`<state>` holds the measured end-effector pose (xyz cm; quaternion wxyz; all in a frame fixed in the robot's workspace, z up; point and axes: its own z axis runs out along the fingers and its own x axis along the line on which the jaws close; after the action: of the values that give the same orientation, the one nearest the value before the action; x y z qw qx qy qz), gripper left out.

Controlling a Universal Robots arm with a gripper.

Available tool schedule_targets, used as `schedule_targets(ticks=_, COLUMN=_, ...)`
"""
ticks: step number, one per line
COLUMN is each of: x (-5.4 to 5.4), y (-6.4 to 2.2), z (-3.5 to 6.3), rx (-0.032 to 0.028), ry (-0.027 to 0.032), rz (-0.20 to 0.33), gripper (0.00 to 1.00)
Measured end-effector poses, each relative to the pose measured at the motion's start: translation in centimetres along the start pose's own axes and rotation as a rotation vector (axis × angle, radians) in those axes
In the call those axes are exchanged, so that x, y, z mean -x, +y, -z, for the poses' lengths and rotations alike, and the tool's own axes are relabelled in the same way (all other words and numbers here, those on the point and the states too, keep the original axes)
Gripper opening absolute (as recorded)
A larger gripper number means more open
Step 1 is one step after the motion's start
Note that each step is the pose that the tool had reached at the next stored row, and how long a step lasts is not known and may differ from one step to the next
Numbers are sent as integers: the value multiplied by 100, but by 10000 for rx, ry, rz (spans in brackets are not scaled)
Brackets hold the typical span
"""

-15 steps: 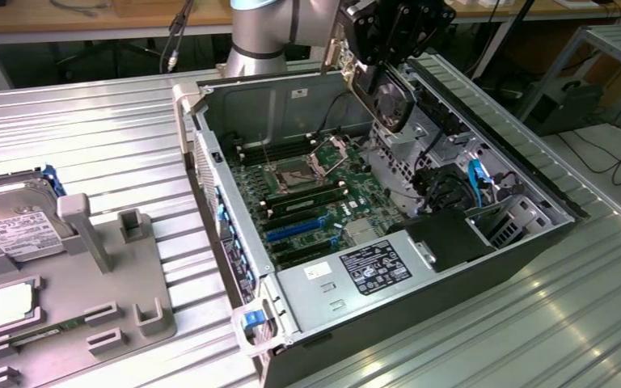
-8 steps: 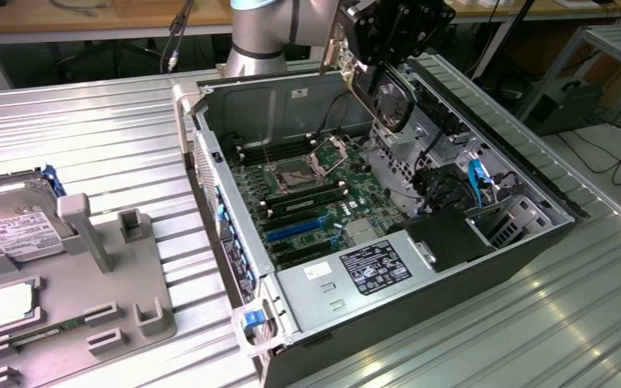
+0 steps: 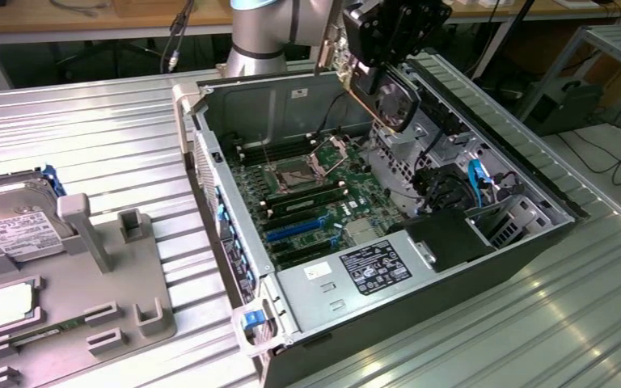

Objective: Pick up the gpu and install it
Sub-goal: 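Insert the gpu into the slot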

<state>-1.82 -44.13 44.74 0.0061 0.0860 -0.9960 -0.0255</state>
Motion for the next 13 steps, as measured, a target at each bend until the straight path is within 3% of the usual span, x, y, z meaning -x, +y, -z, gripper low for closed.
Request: schedule_targets(ticks=13, x=0, y=0, z=0, rx=-5, ry=34, rz=665, gripper=28)
